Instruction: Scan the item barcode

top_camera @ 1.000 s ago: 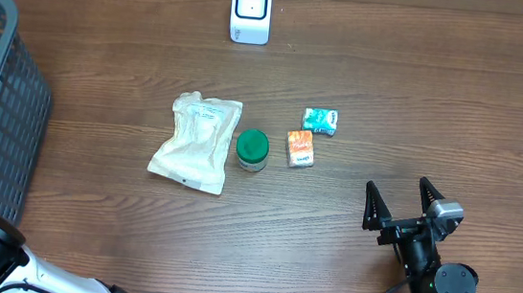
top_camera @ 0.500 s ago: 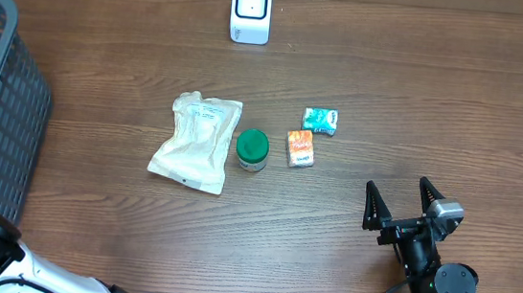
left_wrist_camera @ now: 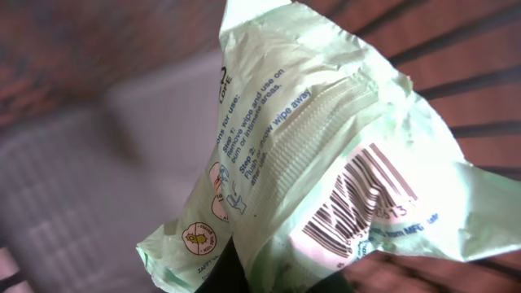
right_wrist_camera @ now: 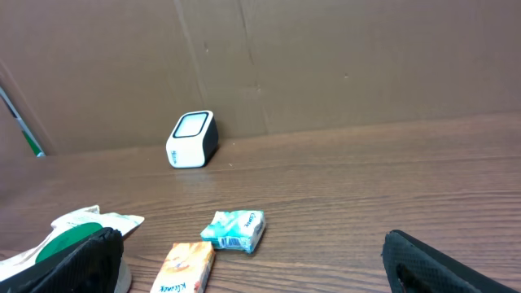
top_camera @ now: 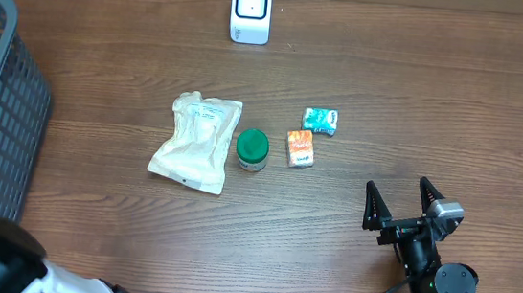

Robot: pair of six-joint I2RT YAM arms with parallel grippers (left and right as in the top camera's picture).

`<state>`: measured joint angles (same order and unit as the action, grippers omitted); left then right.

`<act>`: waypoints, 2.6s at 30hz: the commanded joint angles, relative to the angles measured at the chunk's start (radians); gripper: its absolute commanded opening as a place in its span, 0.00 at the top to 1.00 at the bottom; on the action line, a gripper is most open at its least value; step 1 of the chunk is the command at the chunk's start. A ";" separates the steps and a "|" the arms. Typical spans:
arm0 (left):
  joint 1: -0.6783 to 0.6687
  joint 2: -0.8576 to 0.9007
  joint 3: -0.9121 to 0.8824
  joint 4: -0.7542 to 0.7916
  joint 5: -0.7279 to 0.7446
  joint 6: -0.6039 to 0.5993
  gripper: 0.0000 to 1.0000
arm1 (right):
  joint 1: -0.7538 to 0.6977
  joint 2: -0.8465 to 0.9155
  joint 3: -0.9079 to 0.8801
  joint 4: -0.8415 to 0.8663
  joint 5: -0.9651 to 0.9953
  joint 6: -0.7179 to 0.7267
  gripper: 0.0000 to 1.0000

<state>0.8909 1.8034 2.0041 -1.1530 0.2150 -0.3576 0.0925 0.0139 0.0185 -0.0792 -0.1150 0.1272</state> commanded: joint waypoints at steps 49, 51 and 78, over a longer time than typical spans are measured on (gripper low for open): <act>-0.938 0.092 -0.438 -0.237 -0.278 0.017 0.00 | 0.002 -0.009 -0.010 0.005 0.010 -0.003 0.00; -0.938 0.064 -0.435 -0.237 -0.277 0.017 0.00 | 0.002 -0.009 -0.010 0.004 0.010 -0.003 0.00; -0.404 -0.541 -0.283 -0.135 -0.391 0.231 0.01 | 0.002 -0.009 -0.010 0.005 0.010 -0.003 0.00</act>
<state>0.4519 1.2579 1.7103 -1.2873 -0.1417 -0.1417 0.0925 0.0139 0.0185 -0.0792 -0.1150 0.1268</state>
